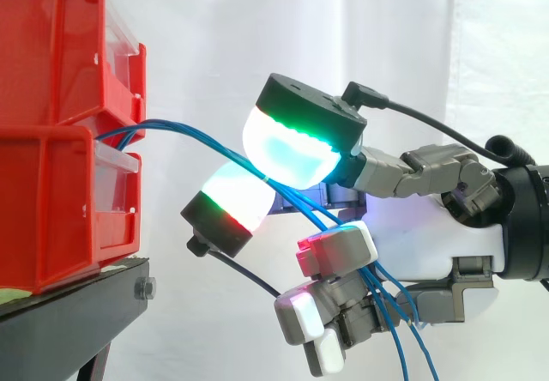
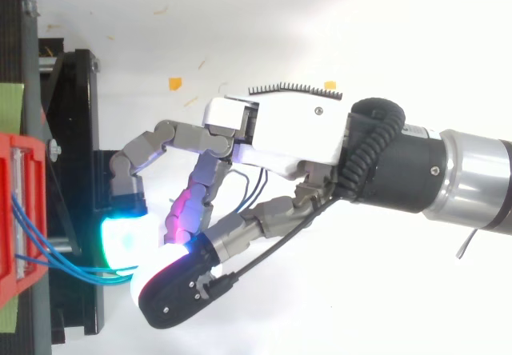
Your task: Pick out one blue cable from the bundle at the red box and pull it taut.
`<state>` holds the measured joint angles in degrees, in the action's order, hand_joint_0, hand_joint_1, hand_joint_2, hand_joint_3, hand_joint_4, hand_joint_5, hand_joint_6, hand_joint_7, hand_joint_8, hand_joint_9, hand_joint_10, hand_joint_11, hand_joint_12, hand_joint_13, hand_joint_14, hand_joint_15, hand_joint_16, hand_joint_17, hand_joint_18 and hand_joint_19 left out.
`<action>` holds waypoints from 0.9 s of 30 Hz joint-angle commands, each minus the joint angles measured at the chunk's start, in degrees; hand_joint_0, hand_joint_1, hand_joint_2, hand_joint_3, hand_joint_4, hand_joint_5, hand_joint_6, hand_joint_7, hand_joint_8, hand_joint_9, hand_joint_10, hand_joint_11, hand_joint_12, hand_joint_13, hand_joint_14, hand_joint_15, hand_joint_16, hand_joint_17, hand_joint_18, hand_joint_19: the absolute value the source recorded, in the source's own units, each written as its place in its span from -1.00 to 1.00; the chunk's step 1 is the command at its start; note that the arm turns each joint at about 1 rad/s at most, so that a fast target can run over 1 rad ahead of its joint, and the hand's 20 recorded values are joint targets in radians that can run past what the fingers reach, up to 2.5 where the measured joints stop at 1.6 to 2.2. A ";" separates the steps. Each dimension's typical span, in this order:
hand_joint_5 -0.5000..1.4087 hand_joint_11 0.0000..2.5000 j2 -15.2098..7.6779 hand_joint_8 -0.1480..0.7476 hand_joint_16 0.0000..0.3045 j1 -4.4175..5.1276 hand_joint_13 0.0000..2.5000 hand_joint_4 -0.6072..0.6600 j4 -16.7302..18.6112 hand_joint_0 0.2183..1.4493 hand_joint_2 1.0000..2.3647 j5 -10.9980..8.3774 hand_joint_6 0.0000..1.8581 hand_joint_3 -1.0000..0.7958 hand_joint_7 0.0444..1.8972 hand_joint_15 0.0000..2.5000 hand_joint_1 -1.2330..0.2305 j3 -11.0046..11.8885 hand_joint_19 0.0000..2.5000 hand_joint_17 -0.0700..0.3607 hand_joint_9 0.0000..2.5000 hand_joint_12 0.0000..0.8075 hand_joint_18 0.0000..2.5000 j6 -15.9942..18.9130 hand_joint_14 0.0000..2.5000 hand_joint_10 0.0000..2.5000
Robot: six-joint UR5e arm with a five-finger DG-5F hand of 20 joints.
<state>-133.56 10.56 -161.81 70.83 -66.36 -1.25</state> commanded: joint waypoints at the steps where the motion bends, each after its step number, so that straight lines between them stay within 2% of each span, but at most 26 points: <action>1: -0.54 -0.22 -0.03 -0.05 -0.69 -0.01 -0.06 -0.29 0.00 -0.26 -1.00 0.01 0.01 -0.44 0.04 -0.45 -0.59 0.00 -0.47 -0.18 0.19 -0.13 -0.21 0.02 -0.98 -0.97; 5: -0.54 -0.22 -0.03 -0.07 -0.69 -0.01 -0.06 -0.31 0.00 -0.32 -1.00 0.01 0.01 -0.44 -0.01 -0.44 -0.54 0.00 -0.47 -0.17 0.19 -0.13 -0.22 0.02 -0.98 -0.97; 8: -0.53 -0.24 0.06 -0.07 -0.68 -0.01 -0.06 -0.31 0.00 -0.39 -1.00 0.01 -0.01 -0.44 0.01 -0.44 -0.40 0.00 -0.46 -0.16 0.20 -0.11 -0.22 0.02 -0.98 -0.97; 10: -0.53 -0.27 0.06 -0.06 -0.66 -0.01 -0.06 -0.27 0.00 -0.46 -1.00 0.01 -0.03 -0.44 -0.05 -0.45 -0.17 0.00 -0.46 -0.14 0.20 -0.09 -0.22 0.02 -0.98 -0.97; 13: -0.53 -0.28 -0.03 -0.04 -0.64 0.08 -0.06 -0.21 0.00 -0.51 -1.00 0.01 -0.06 -0.44 -0.01 -0.46 -0.07 0.00 -0.46 -0.11 0.20 -0.05 -0.22 0.02 -0.98 -0.97; 18: -0.53 -0.29 0.06 -0.01 -0.63 -0.01 -0.06 -0.14 0.00 -0.55 -1.00 0.01 -0.08 -0.44 0.02 -0.47 -0.12 0.00 -0.47 -0.08 0.20 -0.03 -0.22 -0.07 -0.98 -0.97; 19: -0.53 -0.27 -0.03 -0.02 -0.63 -0.01 -0.06 -0.13 0.00 -0.52 -1.00 0.01 -0.08 -0.44 0.01 -0.46 -0.19 0.09 -0.46 -0.09 0.19 -0.04 -0.23 0.02 -0.98 -0.97; 23: -0.53 -0.27 -0.03 -0.05 -0.66 -0.10 -0.08 -0.14 0.00 -0.43 -1.00 0.01 -0.09 -0.44 0.03 -0.46 -0.24 0.09 -0.45 -0.13 0.18 -0.07 -0.25 0.02 -0.98 -0.97; 27: -0.54 -0.26 -0.03 -0.04 -0.66 -0.10 -0.08 -0.12 0.00 -0.41 -0.99 0.01 -0.09 -0.33 0.05 -0.44 -0.32 0.09 -0.44 -0.13 0.16 -0.07 -0.26 0.02 -0.98 -0.97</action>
<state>-133.57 10.48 -161.81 70.82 -66.30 -1.25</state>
